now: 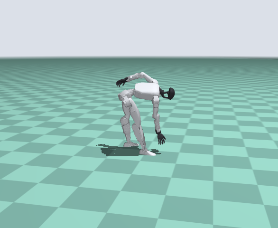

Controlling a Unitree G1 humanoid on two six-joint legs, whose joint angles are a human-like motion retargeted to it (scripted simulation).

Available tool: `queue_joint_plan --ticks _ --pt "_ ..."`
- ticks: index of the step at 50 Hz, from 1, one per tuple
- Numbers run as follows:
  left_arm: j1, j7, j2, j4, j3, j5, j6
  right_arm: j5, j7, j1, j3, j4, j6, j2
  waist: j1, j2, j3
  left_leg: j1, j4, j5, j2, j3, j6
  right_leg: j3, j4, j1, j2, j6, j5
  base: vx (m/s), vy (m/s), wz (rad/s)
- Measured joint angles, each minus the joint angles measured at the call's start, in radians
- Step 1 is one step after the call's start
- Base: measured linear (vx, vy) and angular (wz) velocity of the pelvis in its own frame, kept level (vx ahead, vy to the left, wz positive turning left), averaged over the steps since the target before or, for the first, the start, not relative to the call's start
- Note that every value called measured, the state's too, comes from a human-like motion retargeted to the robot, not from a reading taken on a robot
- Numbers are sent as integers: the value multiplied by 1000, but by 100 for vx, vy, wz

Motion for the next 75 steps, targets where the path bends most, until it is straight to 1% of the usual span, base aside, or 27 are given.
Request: queue_joint_plan --ticks 2,3,5,8,11,17,23,25,27,30,35,37,39,47,55,57,58,60,67,75 --pt "-8 -6 -14 -6 -4 -19 -3 -13 13 -48 18 20 -4 -10 14 10 0 -42 0 6 0 10 4 4 28 -59 -5 0 -1 -9 2 38" --pt "-12 -27 -22 -5 -4 -3 -12 -21 30 -74 20 34 -14 -13 27 11 0 -63 0 8 8 30 -5 3 80 -106 -10 0 -20 -13 0 9" --pt "-19 -44 -33 -5 -5 4 -19 -32 38 -107 24 48 -20 -15 34 11 0 -94 11 9 14 42 -7 2 101 -145 -8 0 -22 -12 -2 9" --pt "-25 -48 -46 -4 -12 3 -24 -42 29 -131 35 52 -24 -11 24 8 0 -100 25 4 15 52 -9 2 90 -146 -2 0 -14 -3 0 -6" --pt "-27 -51 -52 0 -24 18 -25 -42 7 -122 41 28 -33 -1 5 -3 0 -63 22 2 18 61 -18 0 72 -108 10 0 -9 -3 0 -53" --pt "-32 -46 -58 21 -12 94 -28 1 -28 -29 25 -112 -71 2 -37 -53 0 105 0 -8 21 86 -41 6 33 52 35 0 -10 0 3 -89" --pt "-51 8 -92 60 87 133 -47 37 -45 45 -15 -276 -104 -27 -59 -120 0 323 0 -45 -1 113 -43 30 10 264 35 0 -19 4 12 -80" --pt "-54 26 -101 70 129 136 -57 33 -69 45 -36 -336 -112 -27 -44 -168 -3 373 0 -62 -3 141 -43 57 -13 310 46 0 -11 11 9 -75" --pt "-72 60 -107 90 151 115 -44 35 -95 57 -28 -393 -106 -39 -72 -173 0 486 0 -85 0 97 -42 38 -38 448 46 0 -26 15 0 -25" --pt "-105 81 -111 116 178 115 -25 27 -123 11 -16 -465 -105 -48 -72 -215 -7 593 0 -117 5 89 -42 45 -68 568 56 0 -31 13 4 -37" --pt "-120 75 -95 179 199 193 6 0 -128 -57 -10 -530 -107 -42 -48 -287 -90 751 0 -166 23 97 -43 50 -66 724 75 0 -70 14 7 -47" --pt "-107 83 -86 196 209 227 4 -7 -127 -111 1 -532 -108 -30 4 -347 -172 752 0 -183 32 142 -43 94 -66 703 94 0 -72 15 7 -92" --pt "-110 98 -79 217 214 256 2 -8 -122 -158 12 -532 -114 -26 13 -383 -208 797 0 -200 40 151 -43 100 -66 744 106 0 -85 12 5 -55" --pt "-118 143 -45 286 199 319 1 64 -77 -381 90 -494 -136 -18 11 -508 -318 945 0 -251 74 190 -43 130 -43 868 147 0 -139 10 5 -39" --pt "-86 179 -22 341 229 332 3 72 -61 -565 194 -443 -124 -25 3 -585 -414 1053 25 -308 116 226 -43 171 -3 951 180 0 -189 9 4 -34" --pt "-80 186 -18 354 242 328 2 66 -60 -597 212 -436 -123 -24 -5 -595 -421 1079 47 -329 124 226 -42 175 8 982 182 0 -202 6 4 1" --pt "-92 188 -13 365 248 325 6 66 -60 -605 216 -436 -125 -26 -25 -594 -398 1111 64 -341 128 206 -42 157 28 1022 175 0 -221 4 4 36" --pt "-94 188 -7 378 257 316 7 70 -57 -636 230 -429 -123 -24 -32 -600 -390 1149 76 -356 132 205 -42 160 38 1061 174 0 -233 5 5 8" --pt "-90 182 12 392 253 286 5 126 -38 -734 289 -364 -114 -11 -34 -622 -423 1205 87 -385 138 212 -41 182 50 1111 175 0 -251 3 3 -9" --pt "-119 185 19 390 263 255 -8 138 -21 -804 346 -303 -108 -24 -50 -633 -452 1199 93 -394 142 189 -41 163 50 1120 170 0 -256 0 0 5"
